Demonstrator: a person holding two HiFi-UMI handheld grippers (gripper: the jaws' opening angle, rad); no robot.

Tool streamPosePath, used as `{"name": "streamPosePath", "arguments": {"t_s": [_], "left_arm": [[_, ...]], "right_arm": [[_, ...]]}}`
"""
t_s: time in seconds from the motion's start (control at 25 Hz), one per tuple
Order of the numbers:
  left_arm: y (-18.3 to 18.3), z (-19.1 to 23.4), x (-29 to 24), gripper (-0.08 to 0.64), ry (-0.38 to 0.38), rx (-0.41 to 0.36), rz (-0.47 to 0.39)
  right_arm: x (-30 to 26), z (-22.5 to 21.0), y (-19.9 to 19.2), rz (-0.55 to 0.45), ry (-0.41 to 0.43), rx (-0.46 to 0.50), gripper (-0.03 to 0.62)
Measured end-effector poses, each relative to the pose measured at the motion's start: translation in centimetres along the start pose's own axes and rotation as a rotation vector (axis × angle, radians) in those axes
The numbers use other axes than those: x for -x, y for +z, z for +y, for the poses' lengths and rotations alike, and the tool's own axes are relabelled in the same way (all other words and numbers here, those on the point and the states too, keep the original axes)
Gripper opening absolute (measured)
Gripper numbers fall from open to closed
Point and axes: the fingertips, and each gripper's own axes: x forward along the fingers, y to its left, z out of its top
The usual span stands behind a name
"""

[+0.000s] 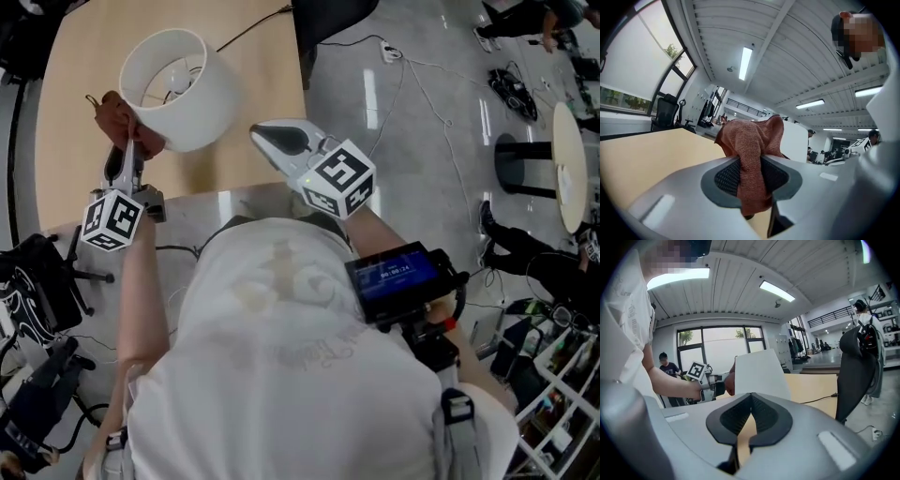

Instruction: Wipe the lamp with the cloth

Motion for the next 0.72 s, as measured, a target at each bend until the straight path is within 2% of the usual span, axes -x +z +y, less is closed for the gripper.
{"name": "streamPosePath", "arguments": {"t_s": [0.28,0.44,0.56,0.64,0.72], "left_arm": [[-5.9,1.0,-1.7,0.116,-0.007,0.008,0.181],[-7.2,1.1,-2.6,0.114,0.007,-0.035,0.281],[-4.0,1.6,-2.0,0.112,-0.032,-0.054,0.233],[0.2,2.0,-1.8,0.112,-0.086,-0.081,0.168],[4.9,0.9,-2.2,0.112,-0.148,-0.148,0.119]], "right_arm": [[0.2,-1.7,0.1,-0.008,-0.049,-0.027,0.012],[1.3,-2.2,-0.1,-0.016,-0.07,-0.045,0.012],[1.8,-1.4,-0.9,-0.019,-0.093,-0.071,0.012],[1.3,-0.9,-1.2,-0.023,-0.1,-0.077,0.012],[1.2,-1.1,-1.3,-0.026,-0.102,-0.081,0.012]]}}
